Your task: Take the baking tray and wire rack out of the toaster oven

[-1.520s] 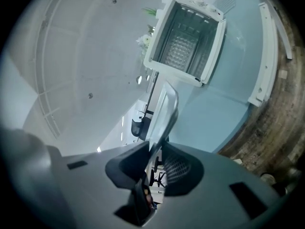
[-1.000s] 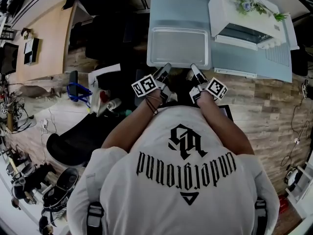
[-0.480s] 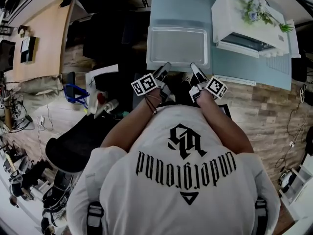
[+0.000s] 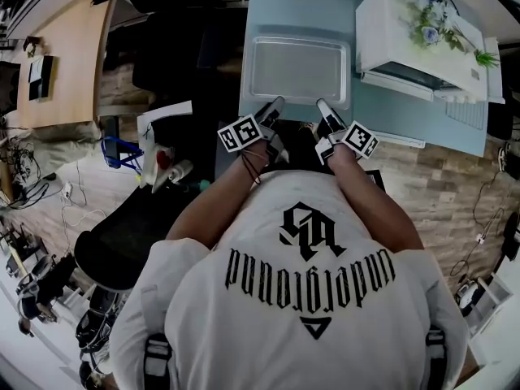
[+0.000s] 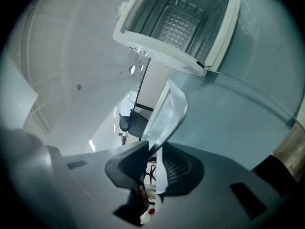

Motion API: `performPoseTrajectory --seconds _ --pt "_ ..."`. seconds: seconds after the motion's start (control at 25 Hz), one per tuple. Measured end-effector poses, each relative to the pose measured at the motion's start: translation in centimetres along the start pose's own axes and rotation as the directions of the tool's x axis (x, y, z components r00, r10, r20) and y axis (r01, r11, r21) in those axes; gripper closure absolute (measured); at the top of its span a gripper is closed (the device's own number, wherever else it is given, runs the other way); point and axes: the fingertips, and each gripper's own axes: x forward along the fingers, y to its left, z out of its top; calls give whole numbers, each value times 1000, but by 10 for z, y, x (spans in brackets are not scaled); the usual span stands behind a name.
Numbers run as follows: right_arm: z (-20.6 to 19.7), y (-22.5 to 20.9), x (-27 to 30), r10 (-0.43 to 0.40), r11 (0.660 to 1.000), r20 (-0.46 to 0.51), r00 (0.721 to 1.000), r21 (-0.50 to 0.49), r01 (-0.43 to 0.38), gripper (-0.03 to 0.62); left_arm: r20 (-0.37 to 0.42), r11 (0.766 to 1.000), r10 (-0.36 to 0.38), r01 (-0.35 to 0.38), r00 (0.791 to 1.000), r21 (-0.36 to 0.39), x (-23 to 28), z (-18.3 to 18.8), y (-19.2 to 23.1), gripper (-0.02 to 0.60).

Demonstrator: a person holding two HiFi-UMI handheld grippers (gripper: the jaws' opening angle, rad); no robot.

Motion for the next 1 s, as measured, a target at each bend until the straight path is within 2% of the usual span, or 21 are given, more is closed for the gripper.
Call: performPoseTrajectory --seconds 1.0 --pt "24 -55 40 -64 998 -122 990 18 67 497 -13 992 113 -114 994 -58 52 3 43 505"
